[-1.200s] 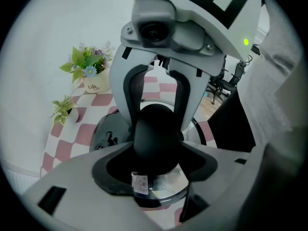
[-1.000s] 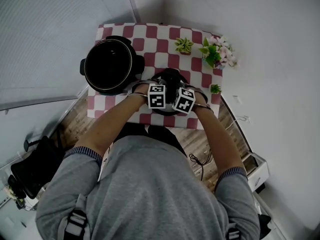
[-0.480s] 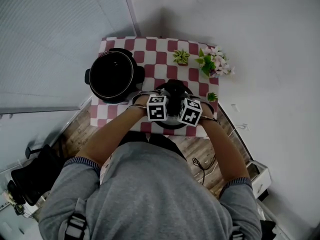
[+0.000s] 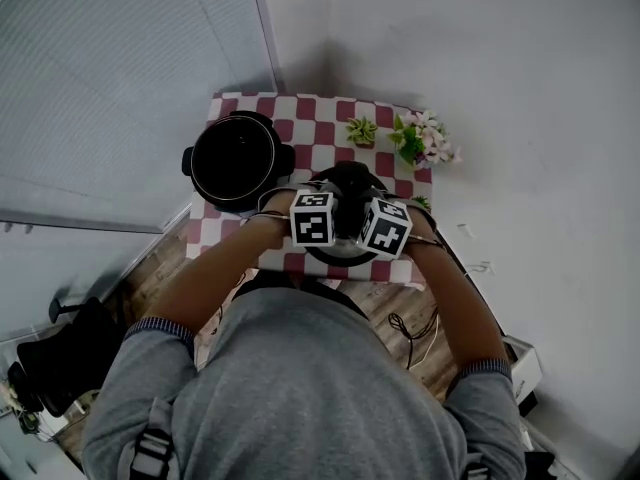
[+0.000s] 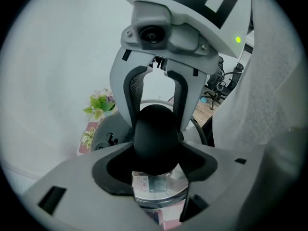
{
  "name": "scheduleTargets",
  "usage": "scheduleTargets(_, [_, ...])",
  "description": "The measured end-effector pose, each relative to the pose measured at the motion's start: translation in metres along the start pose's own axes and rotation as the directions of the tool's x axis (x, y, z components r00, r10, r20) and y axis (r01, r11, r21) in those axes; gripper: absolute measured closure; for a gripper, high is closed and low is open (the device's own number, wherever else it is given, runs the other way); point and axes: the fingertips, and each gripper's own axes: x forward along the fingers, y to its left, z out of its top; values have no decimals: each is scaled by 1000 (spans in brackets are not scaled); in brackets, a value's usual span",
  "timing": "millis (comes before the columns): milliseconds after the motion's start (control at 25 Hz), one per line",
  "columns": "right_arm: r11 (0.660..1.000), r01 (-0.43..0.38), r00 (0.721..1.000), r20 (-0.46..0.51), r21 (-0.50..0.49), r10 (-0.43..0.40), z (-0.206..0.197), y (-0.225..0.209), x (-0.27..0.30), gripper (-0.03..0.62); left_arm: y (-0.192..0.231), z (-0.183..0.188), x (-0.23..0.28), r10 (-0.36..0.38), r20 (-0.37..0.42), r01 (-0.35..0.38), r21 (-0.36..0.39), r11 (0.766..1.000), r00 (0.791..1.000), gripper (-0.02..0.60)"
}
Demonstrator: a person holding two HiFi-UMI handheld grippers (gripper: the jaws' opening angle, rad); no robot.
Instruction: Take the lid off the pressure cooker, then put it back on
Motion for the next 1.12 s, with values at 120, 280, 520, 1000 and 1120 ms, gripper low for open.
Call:
scheduleTargets(120, [1000,17,1000,11,2,-17,17,-3,-17,303,4,3,-25,5,7,-6,15,1000,1000,282])
scheduleTargets(280, [999,36,999,28,6,-36,50,-10,-34,303,12,-4,-59,12,15,-13,37,999,1000,282])
scheduleTargets(520, [997,75,997,31,34,-76,103,-22,-42,303,27,-29,-103,17,14,-18,85,996,1000,282])
scheduleTargets(1000, [987,119,990,58,111,-126,200,-41,-18,303,51,-106,-164,-6,-23,9,169,986,1000,282])
scheduleTargets(1120, [982,122,989,60,147,-132,220,-45,-8,303,56,-127,-174,-22,-32,28,189,982,999,281])
